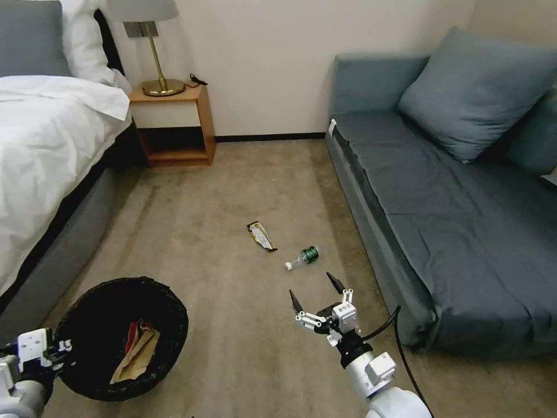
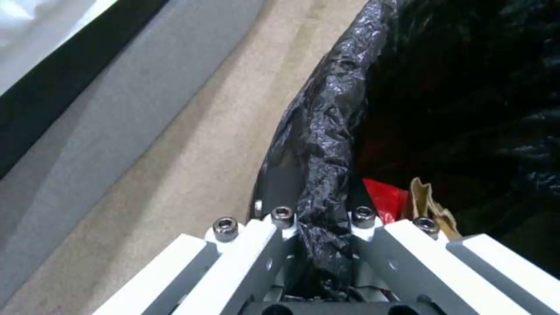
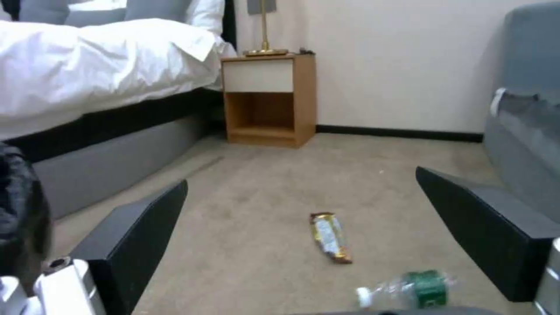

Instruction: Pick up the trash bin, then pick up the garbage on the floor and place it into the trash bin.

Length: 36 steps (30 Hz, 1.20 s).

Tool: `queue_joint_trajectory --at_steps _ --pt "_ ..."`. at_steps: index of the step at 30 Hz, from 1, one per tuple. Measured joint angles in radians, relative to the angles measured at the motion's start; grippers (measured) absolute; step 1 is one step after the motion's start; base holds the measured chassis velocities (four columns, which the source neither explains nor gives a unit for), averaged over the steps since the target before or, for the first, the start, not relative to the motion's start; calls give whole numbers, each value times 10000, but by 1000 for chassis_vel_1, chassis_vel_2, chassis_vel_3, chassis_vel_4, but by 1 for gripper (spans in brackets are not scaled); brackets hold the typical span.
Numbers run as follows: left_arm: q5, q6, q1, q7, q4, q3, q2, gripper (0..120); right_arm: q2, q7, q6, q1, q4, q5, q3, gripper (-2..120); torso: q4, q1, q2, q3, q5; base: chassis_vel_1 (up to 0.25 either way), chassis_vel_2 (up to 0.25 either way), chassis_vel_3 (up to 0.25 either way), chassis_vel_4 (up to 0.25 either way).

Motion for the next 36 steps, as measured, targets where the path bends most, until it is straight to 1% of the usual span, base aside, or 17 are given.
queue_joint_trajectory --at_steps 1,15,36 --pt "-6 0 0 0 0 -9 7 3 -8 -44 -117 -27 0 217 -97 100 0 0 0 0 -1 0 0 0 0" --pt "-16 0 23 0 -31 -110 48 3 -108 -105 -197 67 -198 448 -200 100 0 -1 0 0 -2 -18 14 15 -17" --pt "-4 18 14 -12 -16 -118 -49 3 -123 -124 -127 162 -586 504 -169 100 -1 0 -1 0 -1 -103 101 100 -96"
